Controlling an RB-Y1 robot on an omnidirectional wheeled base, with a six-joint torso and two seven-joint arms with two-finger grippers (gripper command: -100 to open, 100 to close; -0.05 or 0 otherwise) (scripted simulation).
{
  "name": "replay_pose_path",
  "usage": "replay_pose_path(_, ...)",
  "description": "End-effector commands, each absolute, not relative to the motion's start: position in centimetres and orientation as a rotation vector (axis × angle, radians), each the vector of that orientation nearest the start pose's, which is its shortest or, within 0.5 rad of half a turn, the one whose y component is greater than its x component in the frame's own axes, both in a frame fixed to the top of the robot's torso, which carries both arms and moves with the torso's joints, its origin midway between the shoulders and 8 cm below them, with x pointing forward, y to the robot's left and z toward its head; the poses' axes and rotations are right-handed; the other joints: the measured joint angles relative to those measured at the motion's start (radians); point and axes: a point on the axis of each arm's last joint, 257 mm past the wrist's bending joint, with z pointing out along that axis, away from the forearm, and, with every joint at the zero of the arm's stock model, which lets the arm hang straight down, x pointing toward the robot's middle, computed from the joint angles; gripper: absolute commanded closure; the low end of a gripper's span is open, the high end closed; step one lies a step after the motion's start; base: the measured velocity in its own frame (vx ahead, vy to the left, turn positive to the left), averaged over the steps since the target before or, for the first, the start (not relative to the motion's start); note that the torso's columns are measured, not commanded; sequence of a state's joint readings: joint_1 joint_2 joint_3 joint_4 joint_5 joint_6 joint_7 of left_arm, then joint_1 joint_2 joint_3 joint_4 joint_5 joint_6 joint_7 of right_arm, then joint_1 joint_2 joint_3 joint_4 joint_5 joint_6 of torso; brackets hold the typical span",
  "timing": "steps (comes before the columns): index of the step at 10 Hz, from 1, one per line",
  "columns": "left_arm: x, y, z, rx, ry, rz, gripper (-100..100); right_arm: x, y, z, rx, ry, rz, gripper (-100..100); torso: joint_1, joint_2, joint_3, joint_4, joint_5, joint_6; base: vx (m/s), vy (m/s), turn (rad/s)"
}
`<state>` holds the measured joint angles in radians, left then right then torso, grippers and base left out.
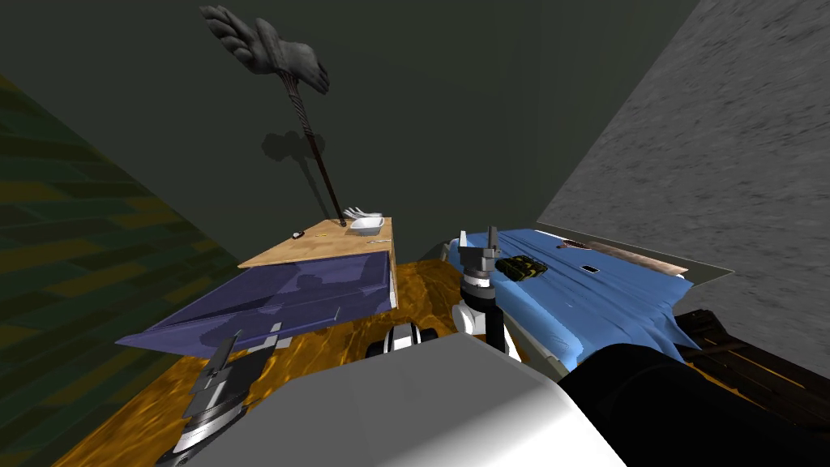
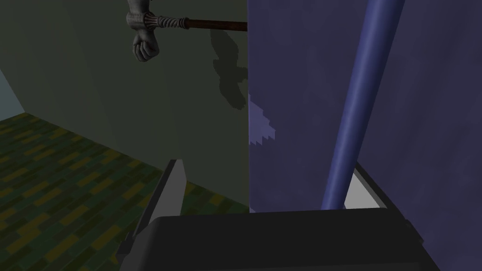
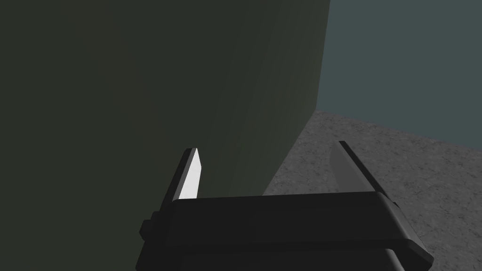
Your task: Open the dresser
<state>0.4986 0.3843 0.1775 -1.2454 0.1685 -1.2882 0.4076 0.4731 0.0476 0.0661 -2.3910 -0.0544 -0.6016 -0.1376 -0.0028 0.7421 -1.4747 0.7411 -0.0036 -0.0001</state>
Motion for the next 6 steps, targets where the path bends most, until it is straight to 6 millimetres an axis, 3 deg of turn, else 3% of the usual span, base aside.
replay_pose_path(1, 26.39, 45.08, -20.22, -0.836, 0.766, -1.369, 0, 29.96, -26.38, 9.64, 0.575, 0.334, 1.584, 0, 0.0, -0.001, 0.0, -0.001, 0.001, 0.001, 0.0, 0.0, 0.0)
replay_pose_path(6, 26.31, 45.15, -20.55, -0.846, 0.771, -1.363, 0, 29.96, -26.38, 9.64, 0.574, 0.334, 1.584, 0, 0.002, -0.004, -0.001, -0.003, 0.003, 0.0, 0.0, 0.0, 0.0)
